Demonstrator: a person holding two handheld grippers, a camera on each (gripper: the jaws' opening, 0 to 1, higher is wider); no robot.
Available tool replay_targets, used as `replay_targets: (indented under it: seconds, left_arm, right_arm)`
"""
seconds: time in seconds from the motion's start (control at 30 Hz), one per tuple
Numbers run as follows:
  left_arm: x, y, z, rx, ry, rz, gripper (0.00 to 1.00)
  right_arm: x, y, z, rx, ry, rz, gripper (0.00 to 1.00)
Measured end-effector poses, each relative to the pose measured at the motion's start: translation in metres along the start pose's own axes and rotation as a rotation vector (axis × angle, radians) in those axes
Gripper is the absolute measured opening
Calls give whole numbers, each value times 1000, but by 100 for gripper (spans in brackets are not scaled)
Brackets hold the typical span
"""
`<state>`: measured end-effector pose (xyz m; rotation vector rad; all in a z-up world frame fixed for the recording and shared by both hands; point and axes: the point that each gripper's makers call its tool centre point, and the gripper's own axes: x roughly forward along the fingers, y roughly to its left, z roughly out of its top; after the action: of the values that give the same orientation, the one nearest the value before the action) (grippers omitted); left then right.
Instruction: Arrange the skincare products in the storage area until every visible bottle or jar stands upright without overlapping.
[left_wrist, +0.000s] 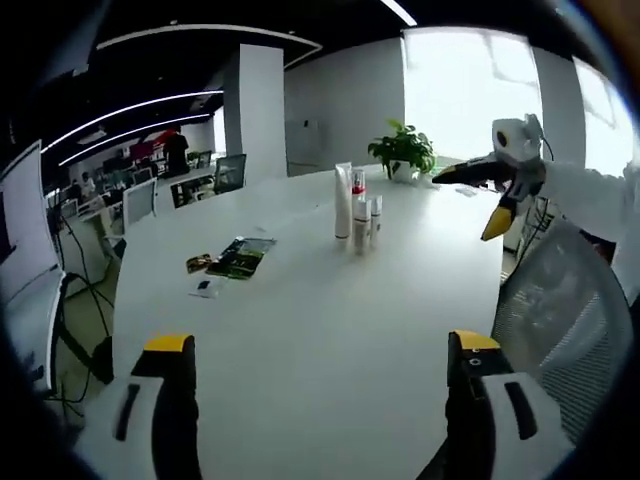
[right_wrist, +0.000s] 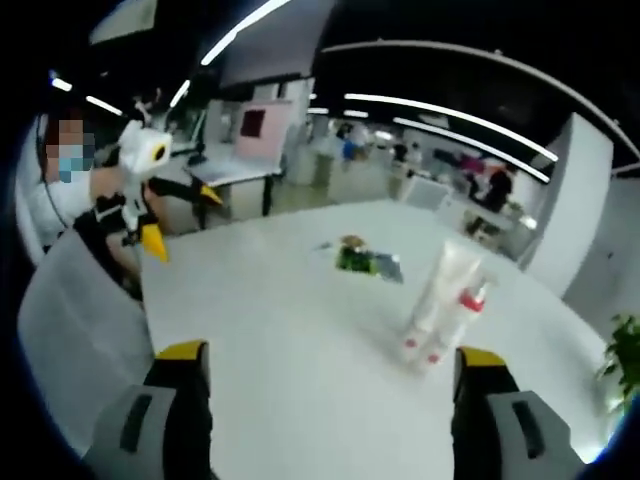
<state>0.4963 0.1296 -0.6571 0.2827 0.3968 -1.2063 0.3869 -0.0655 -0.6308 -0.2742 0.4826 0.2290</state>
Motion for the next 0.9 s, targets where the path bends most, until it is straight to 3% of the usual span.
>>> replay_targets:
  seconds: [0.23, 0.43, 0.53, 0.67, 0.9]
  left_arm:
    - [7, -4, 7, -36, 12, 13, 99]
    - [9, 2, 7, -5, 39, 31, 99]
    - [11, 5, 6, 1, 47, 26, 99]
    - [12, 8, 3, -10, 39, 21, 99]
    - [18, 4, -2, -27, 44, 1, 99]
  right_arm:
    - [12, -7, 9, -11, -24, 44, 99]
    - [29, -12, 19, -26, -53, 67, 99]
    - [36, -8, 21, -10, -62, 89, 99]
    - [49, 0, 20, -82, -35, 106, 94]
    - [73, 9, 29, -114, -21, 154, 86]
